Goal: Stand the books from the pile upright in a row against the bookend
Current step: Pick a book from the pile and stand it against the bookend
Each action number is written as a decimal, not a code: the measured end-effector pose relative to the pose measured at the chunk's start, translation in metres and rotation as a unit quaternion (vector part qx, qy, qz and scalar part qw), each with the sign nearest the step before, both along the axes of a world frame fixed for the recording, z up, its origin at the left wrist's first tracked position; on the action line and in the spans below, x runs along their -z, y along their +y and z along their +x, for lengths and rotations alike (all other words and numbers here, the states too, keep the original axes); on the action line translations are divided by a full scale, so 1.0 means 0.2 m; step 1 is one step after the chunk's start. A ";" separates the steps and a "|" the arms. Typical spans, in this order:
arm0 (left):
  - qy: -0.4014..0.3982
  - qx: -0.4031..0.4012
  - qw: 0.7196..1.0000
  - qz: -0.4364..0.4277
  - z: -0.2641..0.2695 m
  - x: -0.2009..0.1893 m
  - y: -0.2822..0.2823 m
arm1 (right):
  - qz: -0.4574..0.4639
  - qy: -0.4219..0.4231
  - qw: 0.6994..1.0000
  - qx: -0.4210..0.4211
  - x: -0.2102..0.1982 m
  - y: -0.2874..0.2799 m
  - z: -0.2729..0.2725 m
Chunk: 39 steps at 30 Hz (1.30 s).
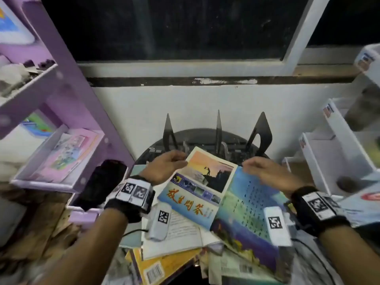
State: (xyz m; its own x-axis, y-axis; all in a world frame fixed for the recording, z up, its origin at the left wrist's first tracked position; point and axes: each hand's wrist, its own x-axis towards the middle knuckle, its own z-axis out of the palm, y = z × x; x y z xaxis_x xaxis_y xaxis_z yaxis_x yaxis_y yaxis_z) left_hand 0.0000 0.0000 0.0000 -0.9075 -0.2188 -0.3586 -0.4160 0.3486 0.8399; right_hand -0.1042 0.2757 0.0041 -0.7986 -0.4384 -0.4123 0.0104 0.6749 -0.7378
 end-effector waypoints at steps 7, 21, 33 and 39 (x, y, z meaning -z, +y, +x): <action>-0.058 0.108 0.989 -0.080 -0.14 0.15 -0.01 | 0.087 0.081 0.990 -0.078 0.10 -0.10 -0.03; -0.025 0.140 0.942 -0.303 -0.12 0.22 0.05 | 0.207 0.203 0.947 -0.141 0.19 -0.17 0.01; 0.067 0.083 0.966 -0.235 0.01 0.21 0.12 | 0.071 0.263 0.960 -0.070 0.06 -0.11 0.13; 0.109 0.032 0.990 -0.088 0.04 0.21 0.17 | -0.029 0.330 0.943 -0.017 -0.05 -0.08 0.21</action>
State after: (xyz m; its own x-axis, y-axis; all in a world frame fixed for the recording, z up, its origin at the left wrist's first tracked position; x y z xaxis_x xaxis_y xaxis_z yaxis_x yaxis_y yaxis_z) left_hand 0.0077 0.0350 -0.0418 -0.9733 -0.1992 -0.1142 -0.2034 0.5171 0.8314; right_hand -0.0631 0.2594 0.0141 -0.8580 -0.4747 0.1962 -0.4855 0.6249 -0.6114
